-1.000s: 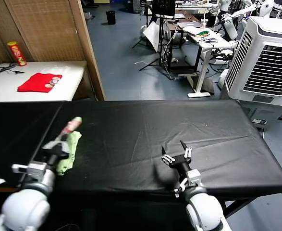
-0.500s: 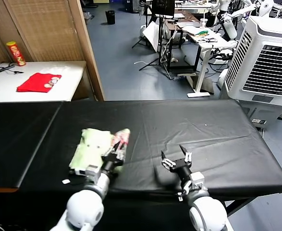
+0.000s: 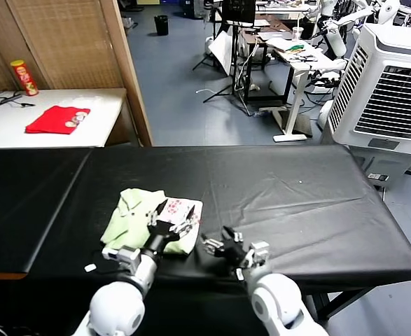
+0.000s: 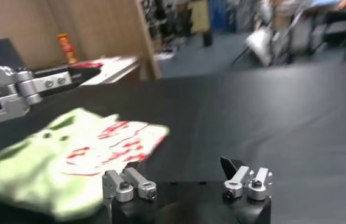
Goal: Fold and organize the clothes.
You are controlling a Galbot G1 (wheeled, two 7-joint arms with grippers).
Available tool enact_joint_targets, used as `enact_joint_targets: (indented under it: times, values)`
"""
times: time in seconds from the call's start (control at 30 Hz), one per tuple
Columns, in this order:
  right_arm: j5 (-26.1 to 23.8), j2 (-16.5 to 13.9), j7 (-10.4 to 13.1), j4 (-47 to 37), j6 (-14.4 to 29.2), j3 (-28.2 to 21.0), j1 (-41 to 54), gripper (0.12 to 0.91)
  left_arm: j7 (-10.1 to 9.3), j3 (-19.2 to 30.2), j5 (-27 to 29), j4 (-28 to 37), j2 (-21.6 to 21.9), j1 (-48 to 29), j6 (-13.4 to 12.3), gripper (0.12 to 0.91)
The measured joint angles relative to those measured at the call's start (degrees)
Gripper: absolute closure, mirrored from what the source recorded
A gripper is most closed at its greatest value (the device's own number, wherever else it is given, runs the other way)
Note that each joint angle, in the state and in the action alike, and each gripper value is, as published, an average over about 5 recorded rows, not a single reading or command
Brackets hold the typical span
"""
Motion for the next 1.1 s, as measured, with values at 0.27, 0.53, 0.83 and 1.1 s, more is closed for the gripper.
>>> enact_joint_targets:
  times: [0.27, 0.53, 0.83, 1.1]
  values:
    - [1.16, 1.74, 1.26, -4.18, -0.26, -3.50, 3.41, 0.395, -0.54, -3.09, 0.53, -1.51, 0.61, 3.31, -0.90, 0.232]
    - [-0.34, 1.55, 0.59, -5.96, 0.41, -3.09, 3.92, 0.829, -1.33, -4.63, 1.14, -2.73, 0.39, 6.02, -1.94, 0.232]
    - [-15.91, -2.92, -6.01, -4.56, 10.19, 1.63, 1.43, 0.875, -1.60, -6.70, 0.71, -2.48, 1.06, 8.44, -3.94, 0.232]
    - [-23.69, -6.53, -5.56, -0.34, 20.29, 6.04, -2.97, 0.489, -0.88, -8.46, -1.09, -0.96, 2.79, 10.51, -8.78, 0.232]
